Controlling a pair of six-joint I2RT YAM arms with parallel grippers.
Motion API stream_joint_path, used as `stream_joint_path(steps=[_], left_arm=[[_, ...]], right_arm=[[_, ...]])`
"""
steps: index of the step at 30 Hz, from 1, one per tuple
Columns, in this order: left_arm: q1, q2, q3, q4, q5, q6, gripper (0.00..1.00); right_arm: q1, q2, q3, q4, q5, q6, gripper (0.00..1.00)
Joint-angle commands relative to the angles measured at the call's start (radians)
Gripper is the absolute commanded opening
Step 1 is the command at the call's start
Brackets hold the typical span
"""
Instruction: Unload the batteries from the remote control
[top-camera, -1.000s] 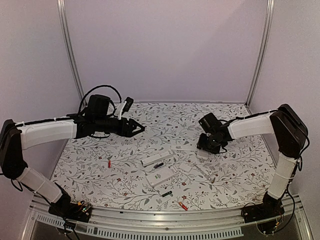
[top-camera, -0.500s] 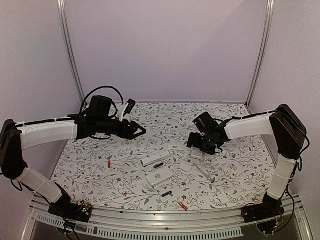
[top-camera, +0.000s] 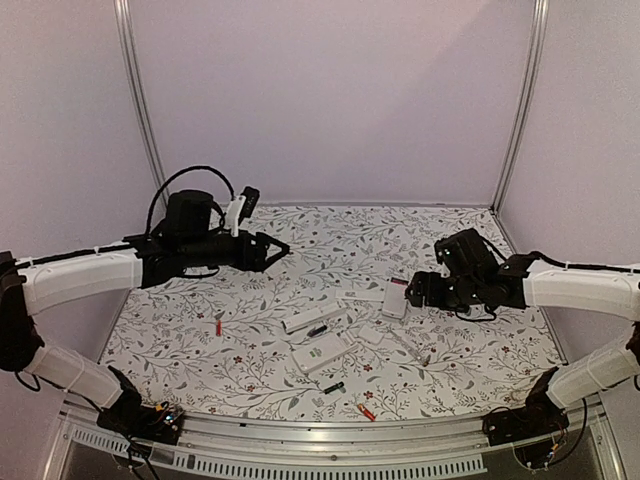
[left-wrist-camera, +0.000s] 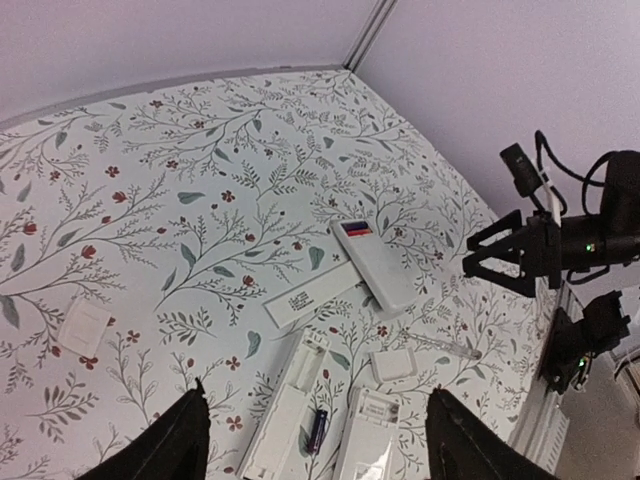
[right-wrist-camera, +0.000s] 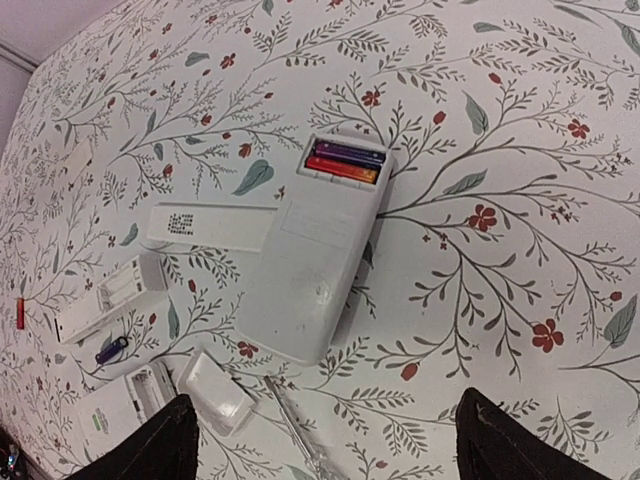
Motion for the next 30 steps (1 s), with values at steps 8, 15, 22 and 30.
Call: stream_joint_path(steps=[8,15,22,30], left_arm=[[-0.064,-0.116,-0.254,0.307,-0.223,-0.280,0.74],[-0.081,-0.099,-0.263,0.272,-0.204,-0.306,0.74],[-0.087,-0.102,-0.272,0.253,-0.198,-0.310,0.74],[-0.099,-0.116,-0.275,0.263,-0.255,-0.323,0.74]], right_arm=[[0.131,-0.092,-0.164,-0.115,-0.093,0.007,0.72],[0.175,-0.024,-0.166,-0.114,-0.071,0.013,0.64],[0.197,0.072,-0.143,-0.106,-0.042,0.039,0.54],[0.256,0.160,-0.092,-0.218,0.125,0.087,0.40]])
